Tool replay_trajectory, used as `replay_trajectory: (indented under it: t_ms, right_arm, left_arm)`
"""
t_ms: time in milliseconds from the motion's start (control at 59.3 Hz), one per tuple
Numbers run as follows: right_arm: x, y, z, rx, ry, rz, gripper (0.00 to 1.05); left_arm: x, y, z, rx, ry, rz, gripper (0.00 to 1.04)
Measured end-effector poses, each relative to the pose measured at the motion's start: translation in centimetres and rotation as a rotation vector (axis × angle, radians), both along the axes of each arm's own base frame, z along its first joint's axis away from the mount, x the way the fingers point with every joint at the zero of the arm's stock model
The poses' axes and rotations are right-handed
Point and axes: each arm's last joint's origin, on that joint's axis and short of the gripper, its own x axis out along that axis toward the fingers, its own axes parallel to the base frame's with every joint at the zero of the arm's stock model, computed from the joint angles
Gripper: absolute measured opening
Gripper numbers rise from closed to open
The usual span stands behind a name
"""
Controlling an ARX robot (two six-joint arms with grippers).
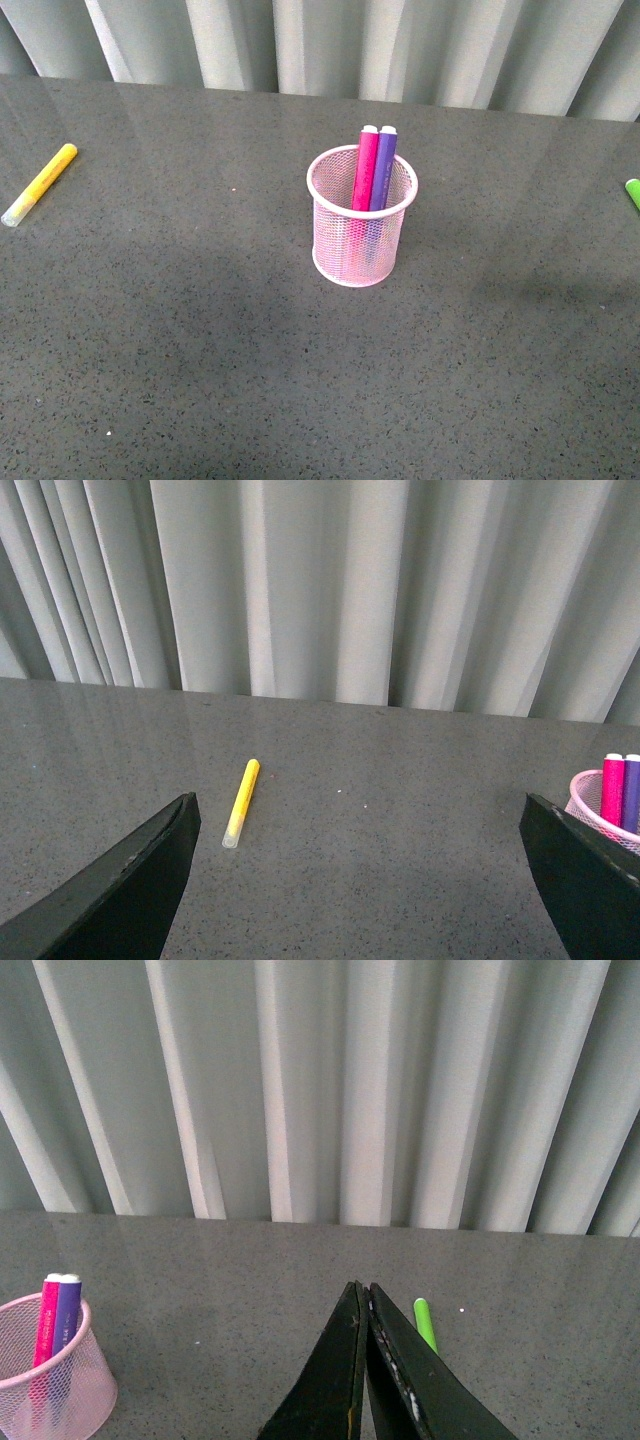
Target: Insert purple and pink pens into pink cup
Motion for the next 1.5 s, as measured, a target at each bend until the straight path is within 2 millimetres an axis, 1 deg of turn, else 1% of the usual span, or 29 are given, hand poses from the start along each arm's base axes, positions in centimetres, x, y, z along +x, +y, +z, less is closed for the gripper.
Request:
replay_trajectory:
  t_ms: [472, 809, 877, 911, 1147, 1197, 1231, 1298, 1315, 1400, 1450, 1484, 1501]
  right_arm:
    - [-1.9, 0.0, 0.3, 0.0, -0.011, 0.0, 0.03]
    - [-2.6, 0.0, 0.2, 0.0, -0.012, 0.0, 0.03]
    - [-3.3, 0.0, -0.2, 0.0, 0.025, 0.0, 0.03]
    - [-3.6, 0.0, -0.1, 0.0, 0.005, -0.001, 0.03]
    - [-3.7, 0.0, 0.0, 0.0, -0.006, -0.001, 0.03]
    - [-3.7, 0.0, 0.0, 0.0, -0.006, -0.001, 0.11]
    - [-3.7, 0.0, 0.0, 0.0, -0.006, -0.001, 0.22]
    - [-3.7, 0.0, 0.0, 0.0, -0.006, -0.001, 0.36]
    - [-3.7, 0.0, 0.0, 0.0, -0.006, -0.001, 0.38]
    - [-3.7, 0.0, -0.1, 0.0, -0.005, -0.001, 0.54]
    - [-3.7, 0.0, -0.1, 0.0, -0.005, -0.001, 0.61]
    - [-3.7, 0.0, -0.1, 0.0, -0.005, -0.001, 0.68]
    - [-3.7, 0.0, -0.1, 0.0, -0.005, -0.001, 0.7]
  left_arm:
    - [0.0, 0.0, 0.0, 0.0, 0.0, 0.0, 0.98]
    - [0.0, 0.0, 0.0, 0.0, 0.0, 0.0, 0.98]
    - [0.0, 0.0, 0.0, 0.0, 0.0, 0.0, 0.98]
    - [0.0, 0.0, 0.0, 0.0, 0.0, 0.001, 0.98]
    - [0.0, 0.0, 0.0, 0.0, -0.001, 0.0, 0.98]
    - [0.0, 0.0, 0.0, 0.0, -0.001, 0.0, 0.98]
    - [0.0, 0.0, 0.0, 0.0, -0.001, 0.0, 0.98]
    - [0.0, 0.0, 0.0, 0.0, -0.001, 0.0, 0.98]
    - [0.0, 0.0, 0.0, 0.0, -0.001, 0.0, 0.98]
    - [0.0, 0.0, 0.0, 0.0, -0.001, 0.0, 0.98]
    - [0.0, 0.0, 0.0, 0.0, -0.001, 0.0, 0.98]
    - [0.0, 0.0, 0.0, 0.0, -0.001, 0.0, 0.98]
    - [0.0, 0.0, 0.0, 0.0, -0.001, 0.0, 0.98]
